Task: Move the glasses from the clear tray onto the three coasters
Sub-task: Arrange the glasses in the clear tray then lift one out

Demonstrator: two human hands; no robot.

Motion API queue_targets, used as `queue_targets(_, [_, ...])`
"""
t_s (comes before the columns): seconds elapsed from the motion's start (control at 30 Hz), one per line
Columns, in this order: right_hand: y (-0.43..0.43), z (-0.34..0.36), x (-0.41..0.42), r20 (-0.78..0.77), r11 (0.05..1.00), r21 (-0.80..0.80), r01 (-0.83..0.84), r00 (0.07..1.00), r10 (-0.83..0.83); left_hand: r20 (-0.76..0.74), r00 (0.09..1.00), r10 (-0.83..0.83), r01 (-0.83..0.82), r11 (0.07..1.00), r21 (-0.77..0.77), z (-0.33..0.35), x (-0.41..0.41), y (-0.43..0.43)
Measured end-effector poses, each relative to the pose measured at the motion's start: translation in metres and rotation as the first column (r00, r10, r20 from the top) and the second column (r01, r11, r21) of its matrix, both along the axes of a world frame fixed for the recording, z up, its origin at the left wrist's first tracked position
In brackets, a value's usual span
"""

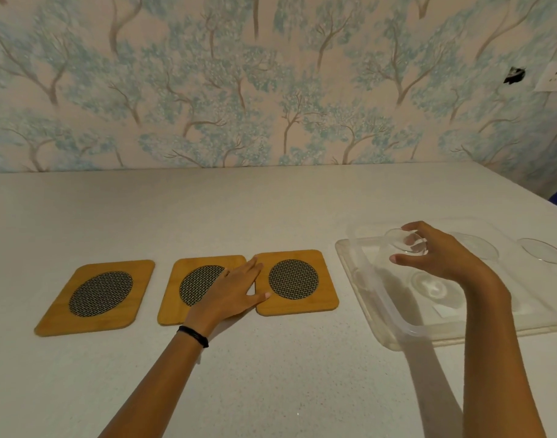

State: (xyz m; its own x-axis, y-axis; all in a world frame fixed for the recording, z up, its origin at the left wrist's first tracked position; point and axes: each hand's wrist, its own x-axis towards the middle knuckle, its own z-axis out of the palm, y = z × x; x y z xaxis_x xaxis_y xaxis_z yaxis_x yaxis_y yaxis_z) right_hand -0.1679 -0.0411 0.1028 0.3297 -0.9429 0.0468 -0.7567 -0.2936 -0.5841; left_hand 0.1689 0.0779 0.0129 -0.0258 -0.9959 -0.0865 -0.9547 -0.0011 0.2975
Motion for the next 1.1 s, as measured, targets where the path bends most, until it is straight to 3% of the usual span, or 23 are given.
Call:
queue_targets(0.23, [0.001, 0.002, 0.003, -0.021, 0.997, -0.078, 0.011, 1.0, -0.012, -0.026, 1.0, 0.011, -0.011, 1.0, 0.018, -0.006, 0.003, 0.001])
queue_targets(0.53, [0.001, 0.006, -0.004, 0.102, 0.985, -0.143, 0.098, 0.991, -0.084, -0.037, 0.999, 0.004, -0.005, 1.0, -0.02, -0.011, -0.003, -0.001])
queue_targets(0.87, [0.013, 0.026, 0.011, 0.342, 0.833, -0.498, 0.24, 0.937, -0.066, -0.051, 0.999, 0.018, -0.018, 1.0, 0.006, -0.012, -0.006, 0.0])
queue_targets(1.1, [0.027, 0.032, 0.047, 0.531, 0.81, -0.521, 0.269, 0.846, 0.06, -0.051, 0.999, 0.02, -0.019, 1.0, 0.014, -0.01, -0.007, 0.001])
